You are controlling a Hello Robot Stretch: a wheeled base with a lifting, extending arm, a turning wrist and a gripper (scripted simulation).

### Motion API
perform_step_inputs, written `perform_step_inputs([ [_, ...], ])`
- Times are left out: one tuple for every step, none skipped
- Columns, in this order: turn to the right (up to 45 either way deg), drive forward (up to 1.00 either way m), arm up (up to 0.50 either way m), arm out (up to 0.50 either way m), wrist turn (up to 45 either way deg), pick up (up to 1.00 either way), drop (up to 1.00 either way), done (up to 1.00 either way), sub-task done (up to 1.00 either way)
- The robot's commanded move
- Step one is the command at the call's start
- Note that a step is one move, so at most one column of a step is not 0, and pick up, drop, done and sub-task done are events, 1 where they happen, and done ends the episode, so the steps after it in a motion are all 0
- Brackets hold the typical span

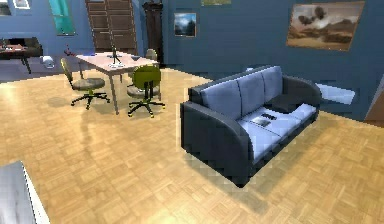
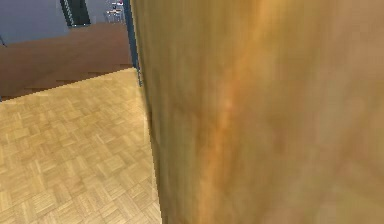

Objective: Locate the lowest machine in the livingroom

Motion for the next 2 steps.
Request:
perform_step_inputs([
  [42.0,0.0,0.0,0.0,0.0,0.0,0.0,0.0,0.0],
  [-18.0,0.0,0.0,0.0,0.0,0.0,0.0,0.0,0.0],
])
